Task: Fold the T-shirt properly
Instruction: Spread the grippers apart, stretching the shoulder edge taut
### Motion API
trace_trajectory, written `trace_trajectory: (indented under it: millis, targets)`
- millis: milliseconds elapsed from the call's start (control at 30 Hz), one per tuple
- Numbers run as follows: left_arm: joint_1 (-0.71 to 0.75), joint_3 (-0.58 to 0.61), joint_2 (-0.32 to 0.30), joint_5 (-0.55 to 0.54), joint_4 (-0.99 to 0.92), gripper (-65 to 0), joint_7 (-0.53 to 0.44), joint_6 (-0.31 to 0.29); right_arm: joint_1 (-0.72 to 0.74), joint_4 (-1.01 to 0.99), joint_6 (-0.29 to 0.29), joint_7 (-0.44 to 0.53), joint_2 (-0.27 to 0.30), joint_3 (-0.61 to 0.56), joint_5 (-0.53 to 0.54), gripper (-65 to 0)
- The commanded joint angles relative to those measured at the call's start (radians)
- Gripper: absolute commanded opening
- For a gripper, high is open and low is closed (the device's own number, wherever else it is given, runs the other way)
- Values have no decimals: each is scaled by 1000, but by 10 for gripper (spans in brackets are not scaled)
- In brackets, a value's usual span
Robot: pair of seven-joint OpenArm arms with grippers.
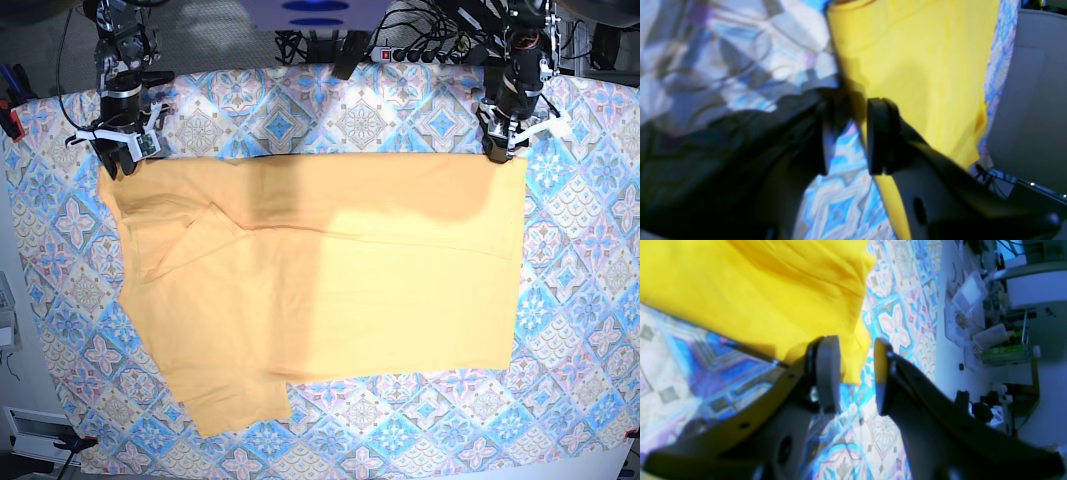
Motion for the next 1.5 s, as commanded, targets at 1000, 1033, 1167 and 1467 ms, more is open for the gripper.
trace_trajectory:
  millis: [1000, 1033, 1167, 1467]
  targets:
    - [-85, 6, -12, -5, -13, -650, -3, -16, -37, 9, -20, -136, 15, 5, -78, -408]
    - [-85, 12, -12, -5, -13, -650, -3, -16, -34, 9, -20, -136, 15, 5, -84, -408]
    - [-85, 38, -12, -5, -13, -650, -3, -16, -3, 16, -15, -136, 15, 5, 0, -405]
    - [-78, 38, -12, -5, -13, -650, -3, -16, -1, 141, 120, -105, 66, 24, 640, -403]
